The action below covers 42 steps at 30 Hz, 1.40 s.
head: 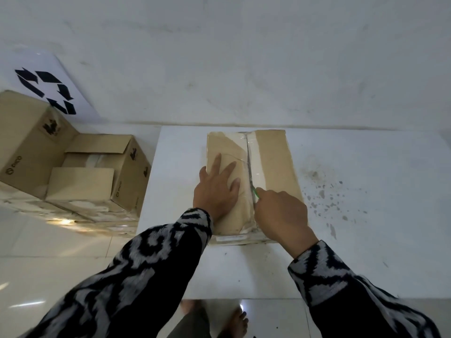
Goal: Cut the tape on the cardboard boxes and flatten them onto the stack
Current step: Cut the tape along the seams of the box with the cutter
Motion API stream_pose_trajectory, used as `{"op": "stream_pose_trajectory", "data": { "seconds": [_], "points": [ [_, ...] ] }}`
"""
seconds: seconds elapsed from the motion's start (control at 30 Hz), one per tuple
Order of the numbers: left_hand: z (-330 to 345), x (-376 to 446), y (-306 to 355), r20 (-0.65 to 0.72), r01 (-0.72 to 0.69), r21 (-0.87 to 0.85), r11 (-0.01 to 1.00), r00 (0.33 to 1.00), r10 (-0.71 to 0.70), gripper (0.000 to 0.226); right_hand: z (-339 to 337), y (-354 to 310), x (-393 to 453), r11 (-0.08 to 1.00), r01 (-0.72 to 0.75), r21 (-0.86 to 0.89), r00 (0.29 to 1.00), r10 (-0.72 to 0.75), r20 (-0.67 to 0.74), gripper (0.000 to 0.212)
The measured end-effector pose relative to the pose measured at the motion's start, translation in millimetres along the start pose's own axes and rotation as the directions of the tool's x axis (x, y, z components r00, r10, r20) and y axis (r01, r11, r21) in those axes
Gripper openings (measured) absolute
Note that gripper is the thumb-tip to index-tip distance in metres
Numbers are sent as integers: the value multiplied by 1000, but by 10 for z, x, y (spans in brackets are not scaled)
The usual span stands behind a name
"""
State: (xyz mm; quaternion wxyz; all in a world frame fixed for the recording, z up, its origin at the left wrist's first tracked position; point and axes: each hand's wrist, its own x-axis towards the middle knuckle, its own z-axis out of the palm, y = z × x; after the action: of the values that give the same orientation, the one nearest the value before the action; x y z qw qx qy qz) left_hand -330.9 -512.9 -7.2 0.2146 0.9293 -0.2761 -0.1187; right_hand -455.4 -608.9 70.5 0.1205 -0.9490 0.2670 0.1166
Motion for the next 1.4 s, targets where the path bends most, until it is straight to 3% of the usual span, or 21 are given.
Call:
{"op": "stream_pose_trajectory", "data": {
  "seconds": [0.17,0.73,0.9,1.1,1.4],
  "points": [
    [-13,-13,-11,13,2,7,1000,1000,-2,52,-18,25,-19,1000,-20,14,1000,20,16,45],
    [-15,-7,-34,42,1,5,1000,999,-1,61,-14,-108,-112,997,-64,-42,994,68,89,18],
    [-20,-14,-26,55,4,1,1000,998,-4,61,-51,-91,-284,996,-58,-75,986,69,150,17],
    [-64,-25,4,80,18,-3,1000,997,-18,60,-14,-49,-462,994,-49,-98,992,60,115,17],
    [-67,-30,-5,90,13,16,1000,996,-14,59,8,-23,-711,997,-55,-49,995,59,86,42]
  ]
}}
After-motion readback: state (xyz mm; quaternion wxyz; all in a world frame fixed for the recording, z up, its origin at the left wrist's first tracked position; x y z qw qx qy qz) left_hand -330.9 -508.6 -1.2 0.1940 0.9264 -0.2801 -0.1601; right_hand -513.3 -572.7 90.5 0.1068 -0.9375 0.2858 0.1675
